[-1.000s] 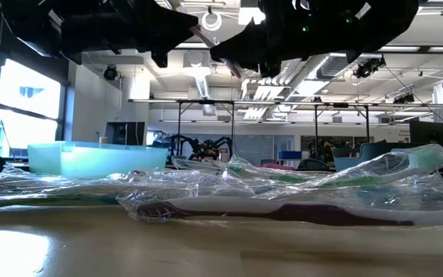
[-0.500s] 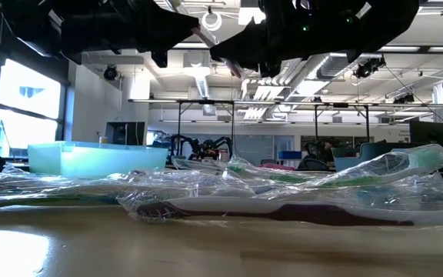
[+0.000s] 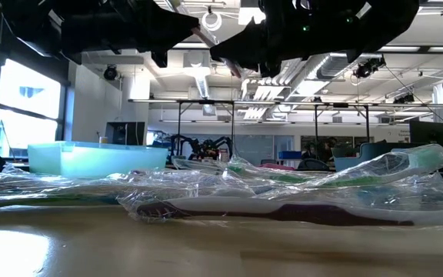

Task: Pick & Place Toothbrushes
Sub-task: Put the orange toothbrush to the transparent bin

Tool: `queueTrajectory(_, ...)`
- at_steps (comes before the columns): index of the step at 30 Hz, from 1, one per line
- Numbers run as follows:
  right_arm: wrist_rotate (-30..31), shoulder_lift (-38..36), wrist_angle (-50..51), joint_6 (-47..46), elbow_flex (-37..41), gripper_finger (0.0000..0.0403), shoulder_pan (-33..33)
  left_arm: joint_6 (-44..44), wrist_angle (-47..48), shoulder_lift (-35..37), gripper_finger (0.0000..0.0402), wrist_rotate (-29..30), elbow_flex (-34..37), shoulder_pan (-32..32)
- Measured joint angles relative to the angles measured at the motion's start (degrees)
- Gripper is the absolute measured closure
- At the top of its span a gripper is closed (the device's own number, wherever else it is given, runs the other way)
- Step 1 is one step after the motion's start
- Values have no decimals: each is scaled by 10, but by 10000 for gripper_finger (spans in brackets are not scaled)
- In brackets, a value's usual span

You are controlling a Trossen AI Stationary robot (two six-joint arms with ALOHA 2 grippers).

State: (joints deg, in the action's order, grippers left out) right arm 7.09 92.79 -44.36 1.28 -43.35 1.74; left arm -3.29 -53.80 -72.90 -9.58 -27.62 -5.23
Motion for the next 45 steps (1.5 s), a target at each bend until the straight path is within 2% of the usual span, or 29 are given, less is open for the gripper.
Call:
queueTrajectory(16, -17, 0, 0, 0, 0, 280, 1, -1, 1, 0, 362, -1, 0, 0)
queueTrajectory(24, -17, -1, 11, 0, 0, 208, 1, -2, 1, 0, 362, -1, 0, 0)
queueTrajectory(28, -16, -32, 75, 0, 0, 174, 1, -2, 4, 0, 362, -1, 0, 0)
queueTrajectory(32, 16, -85, 169, 0, 0, 159, 2, -2, 4, 0, 362, -1, 0, 0)
queueTrajectory(40, 55, -202, 326, -17, -1, 168, 1, -39, 14, 1, 362, 0, -6, 0)
queueTrajectory(45, 56, -231, 351, -31, -1, 171, 1, -103, 90, 14, 362, -6, -42, 0)
